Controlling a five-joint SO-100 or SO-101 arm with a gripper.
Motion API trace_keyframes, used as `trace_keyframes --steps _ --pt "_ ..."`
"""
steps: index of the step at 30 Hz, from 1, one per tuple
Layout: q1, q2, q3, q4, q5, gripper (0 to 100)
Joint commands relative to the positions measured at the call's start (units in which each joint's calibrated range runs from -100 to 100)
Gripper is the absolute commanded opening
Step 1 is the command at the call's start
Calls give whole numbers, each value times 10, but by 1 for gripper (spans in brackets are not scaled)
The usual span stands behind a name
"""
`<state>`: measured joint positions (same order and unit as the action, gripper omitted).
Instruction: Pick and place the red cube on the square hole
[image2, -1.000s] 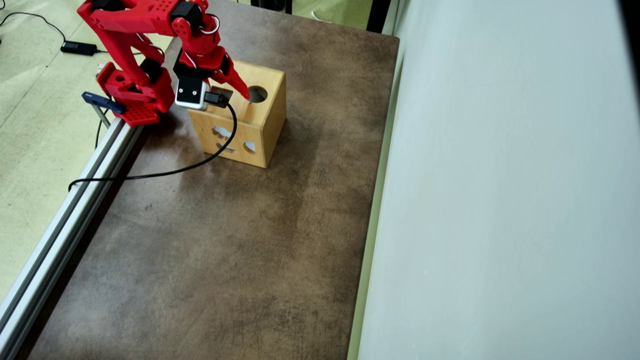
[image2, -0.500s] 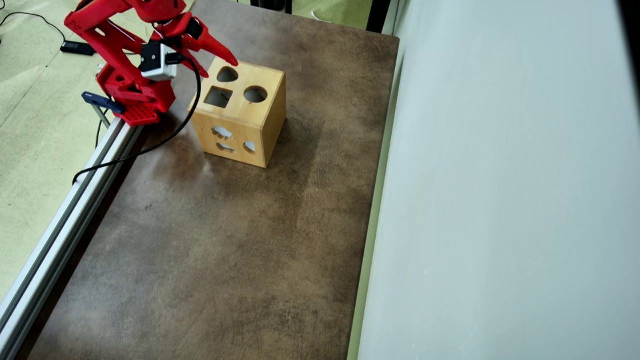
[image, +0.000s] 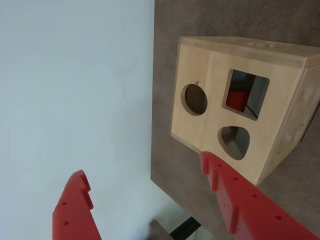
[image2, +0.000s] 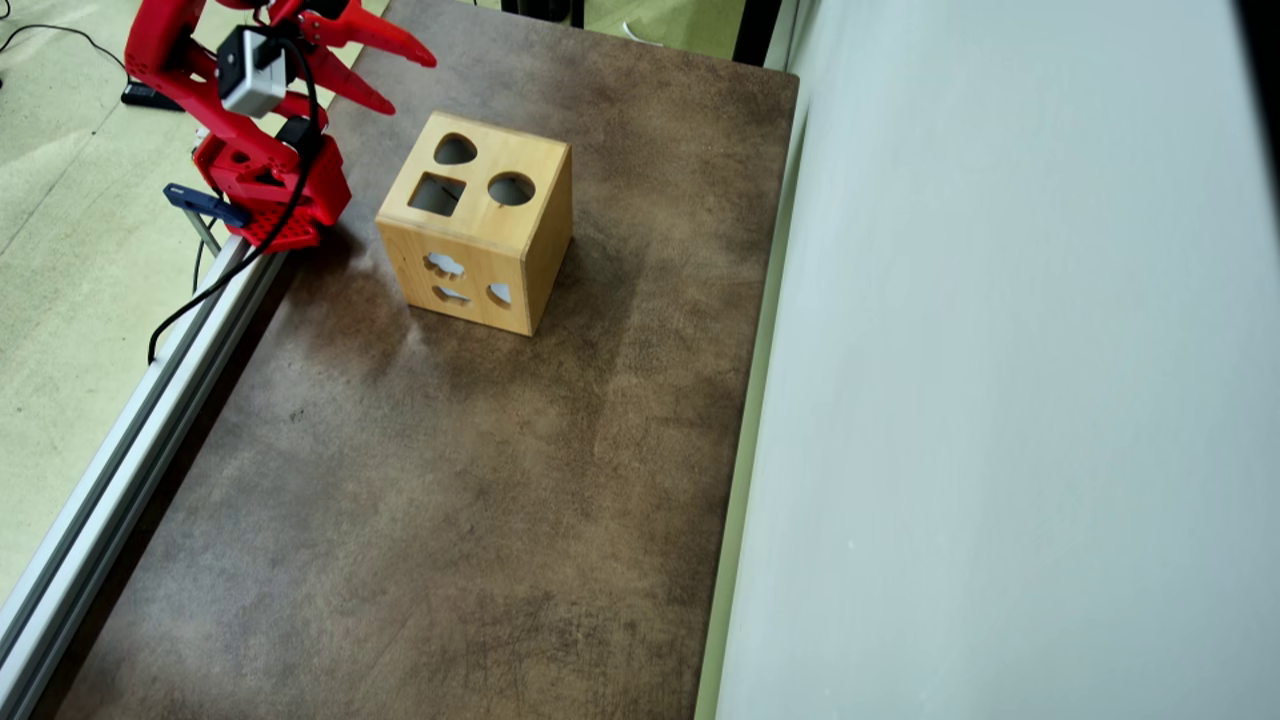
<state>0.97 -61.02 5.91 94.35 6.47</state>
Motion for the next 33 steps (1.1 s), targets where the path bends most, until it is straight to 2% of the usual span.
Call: trace_keyframes --steps 1,9,22,33 --pt "-2 3 -75 36 5 34" --pt "-2 -24 -132 36 5 34" --pt "-2 -289 -123 36 5 34" --pt "-2 -341 -132 36 -1 34"
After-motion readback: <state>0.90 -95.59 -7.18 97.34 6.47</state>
